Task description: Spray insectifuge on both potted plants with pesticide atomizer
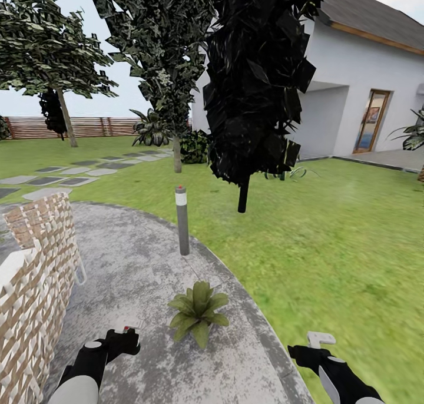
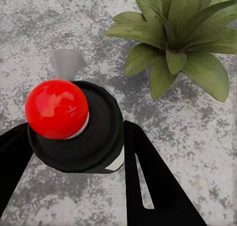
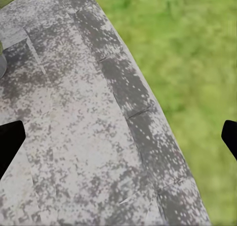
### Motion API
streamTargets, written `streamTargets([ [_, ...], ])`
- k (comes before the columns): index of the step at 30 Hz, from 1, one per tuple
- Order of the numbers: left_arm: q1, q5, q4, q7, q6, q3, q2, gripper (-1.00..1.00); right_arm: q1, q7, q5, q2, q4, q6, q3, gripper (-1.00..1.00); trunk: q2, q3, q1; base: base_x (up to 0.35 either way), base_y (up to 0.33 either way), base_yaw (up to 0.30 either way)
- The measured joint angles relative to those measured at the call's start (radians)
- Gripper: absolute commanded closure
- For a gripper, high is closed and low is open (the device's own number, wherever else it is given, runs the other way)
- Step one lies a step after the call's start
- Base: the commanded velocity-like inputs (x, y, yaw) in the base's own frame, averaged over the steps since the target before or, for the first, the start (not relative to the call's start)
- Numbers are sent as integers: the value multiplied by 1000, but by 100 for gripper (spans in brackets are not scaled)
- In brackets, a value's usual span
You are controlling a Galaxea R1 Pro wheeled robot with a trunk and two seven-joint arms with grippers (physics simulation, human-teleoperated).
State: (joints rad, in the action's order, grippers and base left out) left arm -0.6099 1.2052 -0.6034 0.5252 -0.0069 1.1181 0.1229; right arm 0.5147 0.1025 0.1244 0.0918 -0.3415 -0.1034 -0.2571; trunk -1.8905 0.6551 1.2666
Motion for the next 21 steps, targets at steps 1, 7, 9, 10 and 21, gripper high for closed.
streamTargets([
  [1, 0, 0, 0, 0, 0, 0, 0, 100, 0, 0, 0, 0, 0, 0, 0, -100, 0, 0, 0, 0, 0, 0],
  [7, 0, 0, 1, 0, 0, 0, 0, 100, 0, 0, 0, -1, 0, 0, 0, -100, 14, -6, -8, 0, 0, 0],
  [9, 0, 0, 1, 0, 0, 0, 0, 100, 0, 0, 0, -1, 0, 0, 0, -100, 28, -12, -15, 0, 0, 0],
  [10, 0, 0, 1, 0, 0, 0, 1, 100, 0, 0, 0, 0, 0, 0, 0, -100, 35, -16, -19, 0, 0, 0],
  [21, 0, 0, 2, 0, 0, 0, 2, 100, 0, -2, 0, 1, 0, 0, -1, -100, 98, -44, -54, 0, 0, 0],
])
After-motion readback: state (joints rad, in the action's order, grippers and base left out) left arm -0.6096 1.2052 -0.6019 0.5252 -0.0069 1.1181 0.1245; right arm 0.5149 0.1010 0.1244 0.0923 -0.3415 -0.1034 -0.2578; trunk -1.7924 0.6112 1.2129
